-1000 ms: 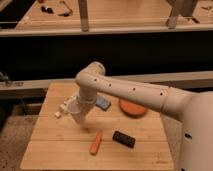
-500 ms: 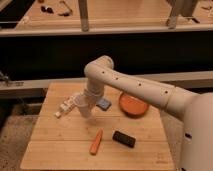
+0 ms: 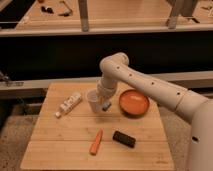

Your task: Place the ceramic cup in the ceramic bowl

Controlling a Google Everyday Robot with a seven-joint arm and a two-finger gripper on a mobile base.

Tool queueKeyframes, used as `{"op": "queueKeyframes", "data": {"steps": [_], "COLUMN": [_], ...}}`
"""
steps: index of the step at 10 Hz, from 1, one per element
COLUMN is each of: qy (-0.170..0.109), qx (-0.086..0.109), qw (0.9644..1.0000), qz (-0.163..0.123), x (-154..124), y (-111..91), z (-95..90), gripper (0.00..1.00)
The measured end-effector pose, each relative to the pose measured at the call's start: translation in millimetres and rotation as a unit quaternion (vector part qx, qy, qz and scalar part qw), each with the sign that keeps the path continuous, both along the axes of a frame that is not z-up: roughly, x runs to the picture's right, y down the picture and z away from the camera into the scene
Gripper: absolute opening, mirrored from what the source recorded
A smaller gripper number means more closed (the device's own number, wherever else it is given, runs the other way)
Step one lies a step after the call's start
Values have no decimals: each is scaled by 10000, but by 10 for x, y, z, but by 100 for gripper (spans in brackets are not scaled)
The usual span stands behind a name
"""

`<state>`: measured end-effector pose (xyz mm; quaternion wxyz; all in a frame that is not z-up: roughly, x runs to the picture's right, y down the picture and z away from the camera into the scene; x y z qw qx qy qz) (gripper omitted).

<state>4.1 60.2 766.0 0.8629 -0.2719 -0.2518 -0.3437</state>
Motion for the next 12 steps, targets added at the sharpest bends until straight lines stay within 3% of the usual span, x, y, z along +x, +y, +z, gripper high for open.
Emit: {"op": "queueKeyframes", "data": {"steps": [6, 9, 12], "qy": [288, 329, 461], "qx": [-113, -150, -163], "qw": [9989, 9985, 9974], "qz": [346, 413, 537], "x": [627, 672, 919], "y": [-65, -92, -153], "z": [175, 210, 279], "gripper": [14, 14, 7]}}
